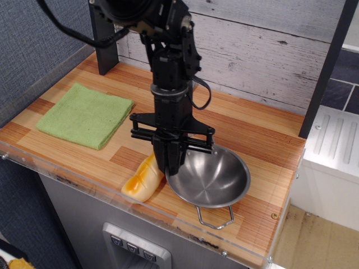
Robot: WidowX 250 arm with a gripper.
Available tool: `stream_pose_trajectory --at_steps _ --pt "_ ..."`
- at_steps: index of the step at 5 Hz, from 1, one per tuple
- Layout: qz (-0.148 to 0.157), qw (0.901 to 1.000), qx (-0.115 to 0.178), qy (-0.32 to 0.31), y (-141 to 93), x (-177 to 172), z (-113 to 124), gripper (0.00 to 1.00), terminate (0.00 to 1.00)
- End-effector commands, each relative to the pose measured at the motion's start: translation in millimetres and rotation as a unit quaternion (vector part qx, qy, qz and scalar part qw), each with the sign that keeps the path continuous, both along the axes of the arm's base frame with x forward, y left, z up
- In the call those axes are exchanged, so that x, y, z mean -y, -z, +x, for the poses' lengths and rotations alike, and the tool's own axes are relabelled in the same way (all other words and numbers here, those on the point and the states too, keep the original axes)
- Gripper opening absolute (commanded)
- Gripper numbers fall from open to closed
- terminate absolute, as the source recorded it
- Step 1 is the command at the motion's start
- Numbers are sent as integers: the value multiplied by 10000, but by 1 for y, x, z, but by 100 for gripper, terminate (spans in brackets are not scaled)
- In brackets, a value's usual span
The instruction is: Move the bowl to the right side of the bread
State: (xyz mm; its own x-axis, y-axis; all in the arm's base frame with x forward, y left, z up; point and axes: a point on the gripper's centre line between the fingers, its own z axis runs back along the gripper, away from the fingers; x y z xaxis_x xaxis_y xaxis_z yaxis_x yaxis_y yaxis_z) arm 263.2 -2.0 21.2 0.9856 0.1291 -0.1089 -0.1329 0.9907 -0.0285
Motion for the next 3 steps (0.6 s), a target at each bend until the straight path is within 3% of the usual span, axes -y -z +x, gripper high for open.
stream_pose_trajectory --at_steps 1,2,3 --pt "-172 9994 285 -76 -8 3 1 0 0" --pt "-217 9995 246 28 -11 14 2 100 0" --pt "-261 9982 532 56 -31 17 9 100 0"
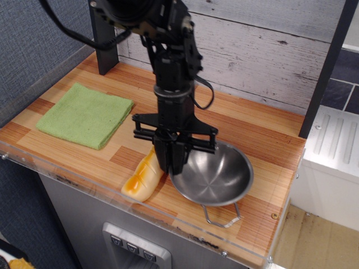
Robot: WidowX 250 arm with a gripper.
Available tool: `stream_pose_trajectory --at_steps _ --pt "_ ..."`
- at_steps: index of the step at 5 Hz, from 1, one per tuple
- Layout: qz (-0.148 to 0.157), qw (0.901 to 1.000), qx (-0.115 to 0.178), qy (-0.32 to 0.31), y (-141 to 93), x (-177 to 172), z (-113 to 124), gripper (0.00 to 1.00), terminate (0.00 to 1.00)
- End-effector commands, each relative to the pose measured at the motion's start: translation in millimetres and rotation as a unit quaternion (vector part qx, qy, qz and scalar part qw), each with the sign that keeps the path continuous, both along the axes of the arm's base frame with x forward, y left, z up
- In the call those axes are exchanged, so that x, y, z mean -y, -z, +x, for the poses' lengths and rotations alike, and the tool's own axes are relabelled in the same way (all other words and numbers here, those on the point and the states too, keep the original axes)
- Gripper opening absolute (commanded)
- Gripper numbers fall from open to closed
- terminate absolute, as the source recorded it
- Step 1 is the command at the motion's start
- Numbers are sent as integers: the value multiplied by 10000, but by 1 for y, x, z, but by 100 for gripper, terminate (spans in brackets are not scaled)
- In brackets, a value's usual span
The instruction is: Move the bowl to the right side of the bread
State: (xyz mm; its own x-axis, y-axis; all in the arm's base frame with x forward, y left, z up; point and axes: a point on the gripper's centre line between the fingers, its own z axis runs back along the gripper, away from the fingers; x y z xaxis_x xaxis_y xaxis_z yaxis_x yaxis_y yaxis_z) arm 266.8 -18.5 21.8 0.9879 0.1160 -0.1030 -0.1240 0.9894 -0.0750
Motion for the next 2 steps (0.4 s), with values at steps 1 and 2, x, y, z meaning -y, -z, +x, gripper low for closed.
stream_pose_trajectory --at_steps 1,2 --pt "-39 9957 928 10 -61 1 15 100 0" --pt "8 9901 1403 -31 -98 -4 23 100 0"
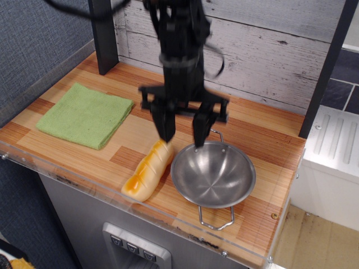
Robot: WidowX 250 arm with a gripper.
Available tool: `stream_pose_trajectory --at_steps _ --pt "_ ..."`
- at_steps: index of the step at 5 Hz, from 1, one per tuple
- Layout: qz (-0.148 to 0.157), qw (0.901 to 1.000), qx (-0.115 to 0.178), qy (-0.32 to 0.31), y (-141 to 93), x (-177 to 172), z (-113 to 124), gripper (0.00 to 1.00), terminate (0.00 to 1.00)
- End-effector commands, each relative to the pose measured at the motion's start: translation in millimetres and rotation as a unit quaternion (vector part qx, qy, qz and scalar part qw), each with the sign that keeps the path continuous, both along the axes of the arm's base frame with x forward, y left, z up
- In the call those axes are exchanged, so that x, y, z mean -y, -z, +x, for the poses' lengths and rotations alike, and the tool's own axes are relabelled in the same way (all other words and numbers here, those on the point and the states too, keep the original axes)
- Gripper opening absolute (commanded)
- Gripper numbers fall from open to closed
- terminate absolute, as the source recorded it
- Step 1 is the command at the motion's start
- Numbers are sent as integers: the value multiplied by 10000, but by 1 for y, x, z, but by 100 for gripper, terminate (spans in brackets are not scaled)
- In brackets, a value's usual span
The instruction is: Move the bowl to the right side of the bread
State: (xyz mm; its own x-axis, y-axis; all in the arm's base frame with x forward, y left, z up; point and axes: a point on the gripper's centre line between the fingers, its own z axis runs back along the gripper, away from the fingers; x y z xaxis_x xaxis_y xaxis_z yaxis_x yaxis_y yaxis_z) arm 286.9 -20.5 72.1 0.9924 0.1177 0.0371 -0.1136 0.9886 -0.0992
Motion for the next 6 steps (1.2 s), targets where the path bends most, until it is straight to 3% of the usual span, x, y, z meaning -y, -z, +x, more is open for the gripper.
stream_pose_trajectory --at_steps 1,3,6 --pt "207 9952 947 -148 -75 -24 6 100 0" --pt "499 9962 683 224 -76 -49 20 100 0" --pt "532 9966 433 449 -65 -50 21 100 0"
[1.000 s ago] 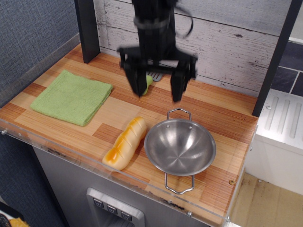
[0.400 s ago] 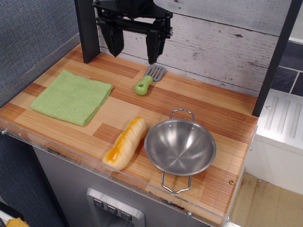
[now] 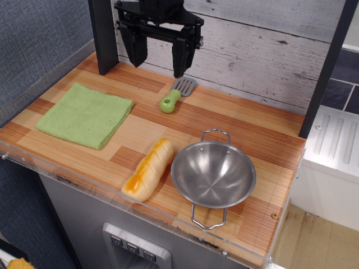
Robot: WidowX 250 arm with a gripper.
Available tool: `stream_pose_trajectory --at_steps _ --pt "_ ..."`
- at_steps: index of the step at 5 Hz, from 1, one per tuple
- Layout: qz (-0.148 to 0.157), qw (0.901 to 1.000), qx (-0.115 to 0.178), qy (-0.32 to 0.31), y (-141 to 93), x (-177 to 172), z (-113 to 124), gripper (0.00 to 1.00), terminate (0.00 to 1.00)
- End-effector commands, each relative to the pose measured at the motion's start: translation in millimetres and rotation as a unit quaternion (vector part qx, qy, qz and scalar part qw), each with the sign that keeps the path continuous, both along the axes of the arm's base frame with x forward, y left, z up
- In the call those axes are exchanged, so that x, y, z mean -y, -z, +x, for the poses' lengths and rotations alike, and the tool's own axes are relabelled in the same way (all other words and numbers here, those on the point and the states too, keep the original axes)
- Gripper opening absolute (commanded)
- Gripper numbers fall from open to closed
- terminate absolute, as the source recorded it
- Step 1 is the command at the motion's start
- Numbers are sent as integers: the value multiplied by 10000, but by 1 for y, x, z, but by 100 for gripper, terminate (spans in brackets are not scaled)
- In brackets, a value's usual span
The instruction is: Move the bowl to the right side of the bread
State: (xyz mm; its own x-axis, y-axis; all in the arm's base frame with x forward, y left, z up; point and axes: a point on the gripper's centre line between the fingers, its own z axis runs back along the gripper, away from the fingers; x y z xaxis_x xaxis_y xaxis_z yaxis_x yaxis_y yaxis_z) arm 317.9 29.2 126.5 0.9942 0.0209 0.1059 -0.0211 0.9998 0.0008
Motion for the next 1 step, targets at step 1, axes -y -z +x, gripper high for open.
stream_pose_trajectory --at_steps 1 --pt "4 9999 125 7 -10 -1 -10 100 100"
